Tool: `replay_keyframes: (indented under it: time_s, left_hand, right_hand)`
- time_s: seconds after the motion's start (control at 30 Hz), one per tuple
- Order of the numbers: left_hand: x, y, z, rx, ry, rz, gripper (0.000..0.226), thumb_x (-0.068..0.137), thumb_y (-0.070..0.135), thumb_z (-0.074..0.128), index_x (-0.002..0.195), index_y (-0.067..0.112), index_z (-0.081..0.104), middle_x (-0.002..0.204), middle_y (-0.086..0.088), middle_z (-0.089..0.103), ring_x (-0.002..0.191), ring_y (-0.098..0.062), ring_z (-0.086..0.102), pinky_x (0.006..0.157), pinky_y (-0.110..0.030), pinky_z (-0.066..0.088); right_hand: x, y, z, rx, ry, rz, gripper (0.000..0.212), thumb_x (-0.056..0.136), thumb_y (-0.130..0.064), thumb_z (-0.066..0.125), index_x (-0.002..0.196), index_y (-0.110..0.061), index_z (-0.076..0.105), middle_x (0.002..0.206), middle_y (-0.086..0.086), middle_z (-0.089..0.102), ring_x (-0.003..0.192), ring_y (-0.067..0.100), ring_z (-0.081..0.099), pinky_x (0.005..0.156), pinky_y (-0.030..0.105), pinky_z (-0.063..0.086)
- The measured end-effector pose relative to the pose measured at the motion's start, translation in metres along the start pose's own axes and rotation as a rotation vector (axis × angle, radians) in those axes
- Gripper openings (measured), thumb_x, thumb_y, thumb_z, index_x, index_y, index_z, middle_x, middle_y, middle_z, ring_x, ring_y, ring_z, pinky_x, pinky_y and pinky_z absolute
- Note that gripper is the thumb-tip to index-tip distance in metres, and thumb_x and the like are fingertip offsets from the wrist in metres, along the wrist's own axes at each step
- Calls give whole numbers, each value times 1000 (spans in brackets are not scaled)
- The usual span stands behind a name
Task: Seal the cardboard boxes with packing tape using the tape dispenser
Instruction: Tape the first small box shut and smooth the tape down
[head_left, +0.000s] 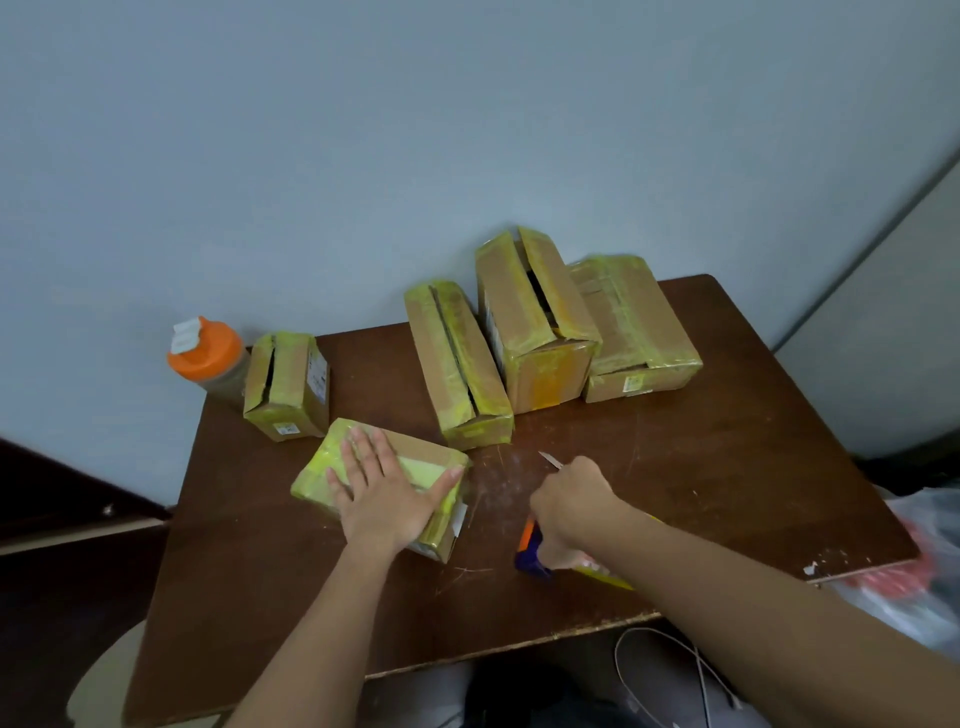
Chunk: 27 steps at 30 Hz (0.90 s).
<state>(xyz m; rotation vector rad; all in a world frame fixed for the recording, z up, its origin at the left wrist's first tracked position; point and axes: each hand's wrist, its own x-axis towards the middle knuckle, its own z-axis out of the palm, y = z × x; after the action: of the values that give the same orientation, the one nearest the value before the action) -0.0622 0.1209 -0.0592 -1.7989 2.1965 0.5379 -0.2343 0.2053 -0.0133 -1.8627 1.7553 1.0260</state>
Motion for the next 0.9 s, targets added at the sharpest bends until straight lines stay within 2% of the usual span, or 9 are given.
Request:
replay_keyframes:
  time_s: [0.07, 0.13, 0.23, 0.37, 0.47, 0.6, 0.73, 0.8, 0.9]
  left_hand:
    - [4, 2, -1, 1, 4, -2, 124, 64, 95, 9, 146, 10, -29, 153, -11, -34, 141, -28, -31, 114, -53, -15]
    - [6, 5, -2, 12, -21, -7, 124, 64, 96, 10, 146, 10, -29, 153, -11, -34, 141, -28, -32, 113, -53, -16]
    - [8, 4, -3, 18, -43, -18, 125, 64, 96, 11, 145, 11, -30, 152, -10, -37, 139, -27, -35, 113, -53, -17]
    - [2, 2, 0, -26, -39, -32, 124, 64, 96, 13, 145, 12, -29, 152, -10, -37, 140, -26, -35, 112, -53, -18]
    - [-1, 4, 0, -73, -23, -81, 124, 66, 95, 14, 146, 11, -27, 153, -11, -35, 140, -27, -34, 113, -53, -17]
    - [-3, 1, 1, -91, -22, -109, 117, 71, 92, 12, 147, 11, -27, 154, -9, -34, 141, -26, -32, 113, -52, -16]
    - [-2, -6, 0, -132, -11, -83, 85, 92, 70, 10, 150, 15, -20, 156, -6, -30, 144, -22, -27, 117, -49, -12]
    - [-1, -13, -1, -123, 7, -60, 74, 98, 57, 14, 152, 17, -16, 157, -4, -28, 145, -20, -24, 118, -47, -9]
    - [-5, -19, -1, -89, 29, -44, 70, 99, 54, 16, 153, 19, -14, 159, -3, -24, 147, -19, -19, 118, -50, -4]
  right_hand:
    - [0, 8, 5, 96, -43, 17, 43, 76, -30, 47, 116, -23, 64, 94, 1, 64, 79, 23, 59, 65, 29, 38]
    - [1, 11, 3, 121, -39, 41, 43, 79, -32, 45, 117, -23, 62, 94, 1, 63, 77, 22, 57, 64, 31, 34]
    - [15, 6, 1, 116, 77, 107, 35, 85, -38, 47, 113, -22, 60, 91, -1, 61, 77, 21, 57, 68, 33, 39]
    - [33, 2, 11, 139, 105, 238, 49, 85, -46, 56, 126, -19, 54, 103, 5, 57, 95, 24, 58, 80, 34, 52]
    - [39, -11, 28, 164, 117, 351, 77, 87, -44, 62, 150, -18, 27, 122, 16, 48, 101, 31, 57, 70, 35, 48]
    - [40, -25, 48, 149, 227, 403, 87, 92, -63, 49, 155, -18, 9, 126, 22, 43, 101, 34, 55, 75, 38, 51]
    - [35, -41, 49, 173, 197, 347, 67, 102, -37, 38, 157, -20, 3, 137, 23, 35, 113, 41, 49, 85, 47, 51]
    - [30, -45, 48, 208, 172, 335, 69, 101, -27, 42, 157, -20, 2, 137, 23, 33, 112, 41, 50, 86, 48, 53]
    - [24, -48, 53, 307, 199, 322, 77, 96, -17, 54, 155, -22, 5, 136, 23, 35, 104, 39, 57, 80, 44, 57]
